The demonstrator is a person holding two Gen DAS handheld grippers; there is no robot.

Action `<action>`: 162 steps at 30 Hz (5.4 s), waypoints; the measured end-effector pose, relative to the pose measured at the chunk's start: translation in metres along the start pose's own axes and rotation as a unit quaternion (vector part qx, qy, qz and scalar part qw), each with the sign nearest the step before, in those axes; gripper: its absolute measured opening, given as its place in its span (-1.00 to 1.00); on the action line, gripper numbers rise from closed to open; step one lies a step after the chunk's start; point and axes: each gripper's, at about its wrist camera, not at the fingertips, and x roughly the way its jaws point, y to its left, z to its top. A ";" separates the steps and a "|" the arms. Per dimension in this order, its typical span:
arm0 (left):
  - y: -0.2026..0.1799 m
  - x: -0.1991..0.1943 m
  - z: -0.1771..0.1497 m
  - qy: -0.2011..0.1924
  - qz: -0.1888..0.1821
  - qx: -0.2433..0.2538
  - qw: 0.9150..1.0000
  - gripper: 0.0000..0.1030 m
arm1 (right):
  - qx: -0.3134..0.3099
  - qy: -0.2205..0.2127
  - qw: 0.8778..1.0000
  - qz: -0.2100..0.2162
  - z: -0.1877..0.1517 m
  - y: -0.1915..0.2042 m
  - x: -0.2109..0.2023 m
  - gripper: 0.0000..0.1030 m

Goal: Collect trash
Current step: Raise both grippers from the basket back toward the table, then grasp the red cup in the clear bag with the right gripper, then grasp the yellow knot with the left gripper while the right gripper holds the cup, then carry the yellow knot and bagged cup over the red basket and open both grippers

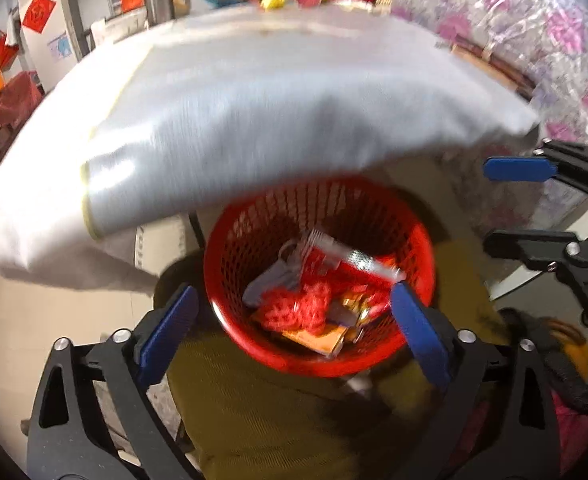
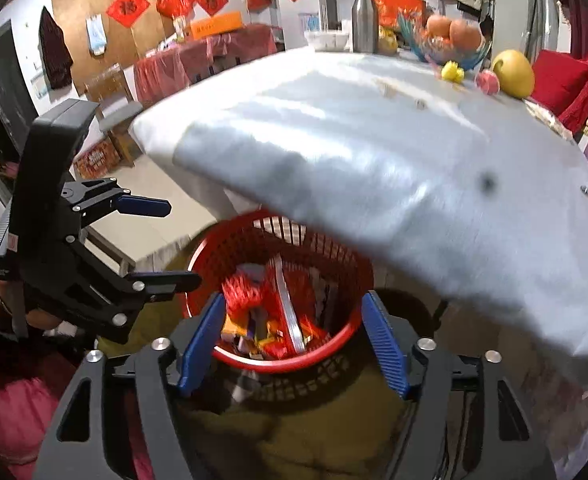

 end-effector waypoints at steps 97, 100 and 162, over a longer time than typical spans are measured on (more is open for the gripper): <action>0.076 0.250 0.446 -0.073 0.041 -0.102 0.991 0.25 | 0.385 -0.155 0.897 -0.154 0.257 -0.389 0.135 0.10; 0.082 0.256 0.446 -0.062 -0.005 -0.107 0.992 -0.31 | 0.382 -0.151 0.898 -0.156 0.258 -0.388 0.139 0.11; 0.010 -0.143 0.034 -0.285 0.098 -0.083 0.950 -0.36 | 0.015 -0.197 0.980 0.006 0.041 0.049 -0.132 0.10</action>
